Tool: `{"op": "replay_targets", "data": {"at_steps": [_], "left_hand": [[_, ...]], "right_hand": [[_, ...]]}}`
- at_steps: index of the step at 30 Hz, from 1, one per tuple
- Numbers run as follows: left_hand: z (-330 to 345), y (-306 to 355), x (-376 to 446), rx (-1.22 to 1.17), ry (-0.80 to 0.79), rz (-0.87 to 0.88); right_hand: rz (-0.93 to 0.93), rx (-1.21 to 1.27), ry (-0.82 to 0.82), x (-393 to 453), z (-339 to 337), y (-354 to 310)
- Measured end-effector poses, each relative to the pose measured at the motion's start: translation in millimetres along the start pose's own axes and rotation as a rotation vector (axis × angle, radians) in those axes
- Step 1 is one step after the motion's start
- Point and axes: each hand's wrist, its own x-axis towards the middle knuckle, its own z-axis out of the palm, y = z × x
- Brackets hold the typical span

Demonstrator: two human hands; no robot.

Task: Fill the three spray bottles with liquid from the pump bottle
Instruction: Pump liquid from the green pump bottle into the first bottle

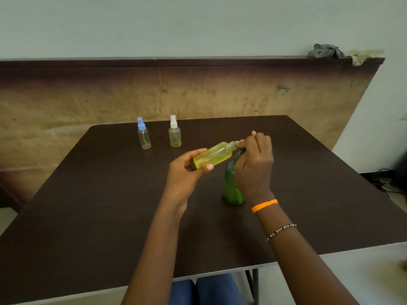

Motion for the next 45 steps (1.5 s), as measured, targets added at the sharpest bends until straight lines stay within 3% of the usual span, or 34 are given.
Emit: {"op": "replay_targets", "data": {"at_steps": [6,15,21,30,39,45], "left_hand": [[0.2,3.0,-1.3,-0.011,-0.007,0.003],[2.0,-1.2,-1.1,-0.007,0.01,-0.006],[5.3,1.1,-1.8,-0.013,0.004,-0.002],[5.9,-1.2,-1.8,-0.017,0.007,-0.017],[6.1,-0.6,-0.6,-0.036,0.012,-0.011],[5.5,-3.3,2.5,-0.026,0.012,-0.024]], "right_hand": [[0.008,-0.025,-0.097,17.0,-9.7,-11.6],[0.031,-0.02,-0.018,-2.2,-0.4,-1.7],[0.038,-0.016,-0.124,13.3,-15.1,-9.0],[0.033,-0.035,0.007,-2.4,-2.8,2.6],[0.046,-0.031,-0.097,11.6,-10.7,-6.7],[0.027,-0.073,-0.015,-0.5,-1.5,-1.1]]}}
